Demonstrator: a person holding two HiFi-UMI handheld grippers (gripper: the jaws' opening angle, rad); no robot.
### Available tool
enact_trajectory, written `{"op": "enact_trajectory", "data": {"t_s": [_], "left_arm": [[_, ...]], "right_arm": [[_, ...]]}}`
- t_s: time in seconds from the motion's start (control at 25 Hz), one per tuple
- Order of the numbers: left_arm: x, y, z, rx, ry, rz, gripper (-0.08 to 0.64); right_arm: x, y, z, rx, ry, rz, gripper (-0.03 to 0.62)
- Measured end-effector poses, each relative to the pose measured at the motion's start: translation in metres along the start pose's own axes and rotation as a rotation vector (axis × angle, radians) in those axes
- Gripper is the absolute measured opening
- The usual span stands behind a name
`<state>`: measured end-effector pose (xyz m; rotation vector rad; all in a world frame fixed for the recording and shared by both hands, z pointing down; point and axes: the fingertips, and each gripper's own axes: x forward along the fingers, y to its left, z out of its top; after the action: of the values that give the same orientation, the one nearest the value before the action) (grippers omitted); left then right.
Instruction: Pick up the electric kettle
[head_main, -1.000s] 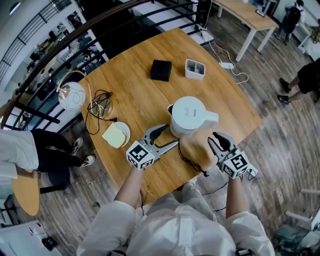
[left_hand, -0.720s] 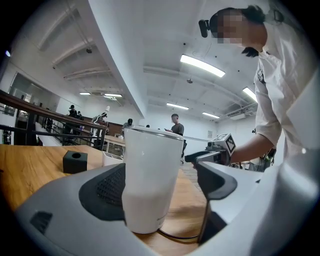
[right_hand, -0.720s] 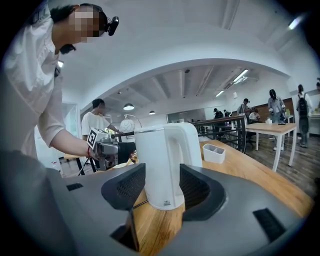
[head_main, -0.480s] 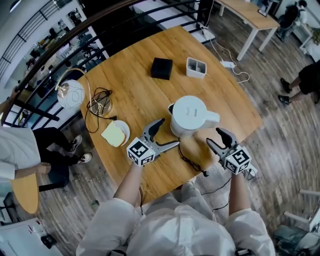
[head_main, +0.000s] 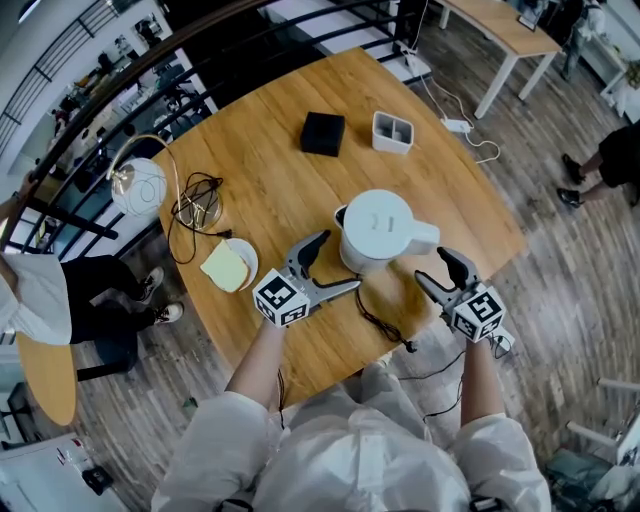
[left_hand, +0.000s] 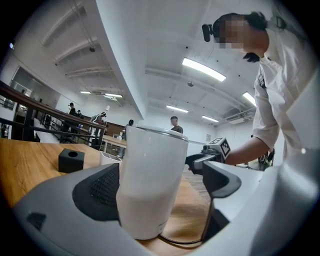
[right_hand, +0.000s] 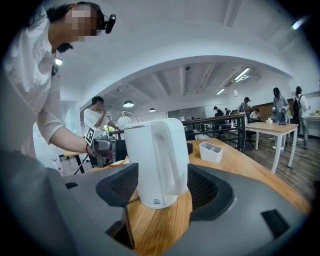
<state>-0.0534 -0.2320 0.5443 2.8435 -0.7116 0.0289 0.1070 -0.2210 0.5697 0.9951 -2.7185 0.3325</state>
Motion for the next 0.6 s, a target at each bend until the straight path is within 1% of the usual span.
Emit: {"op": "enact_trajectory", "data": {"t_s": [0.12,0.2,0.32,0.44,0.6], "left_arm": [[0.004,0.004,-0.002,-0.015,-0.01,-0.037,0.553],[0.008,0.01,-0.006,-0.012,0.005,-0.06,0.583],[0.016,0.019,-0.01,0.021,0.046,-0.091,0.584],[0.026,0.026,-0.009,0.045,0.069,-0.121,0.584],[0.036,0.025,-0.009,0.08,0.101,-0.184,0.584]], "right_arm": [[0.005,-0.006,-0.002,-0.007,0.009,0.021,0.288],[0.009,-0.011,-0.003,-0.015,0.02,0.035,0.288],[0.014,-0.019,-0.003,-0.029,0.038,0.057,0.288],[0.02,-0.021,-0.003,-0.049,0.06,0.089,0.288],[0.026,-0.023,-0.005,-0.066,0.08,0.115,0.287]]}}
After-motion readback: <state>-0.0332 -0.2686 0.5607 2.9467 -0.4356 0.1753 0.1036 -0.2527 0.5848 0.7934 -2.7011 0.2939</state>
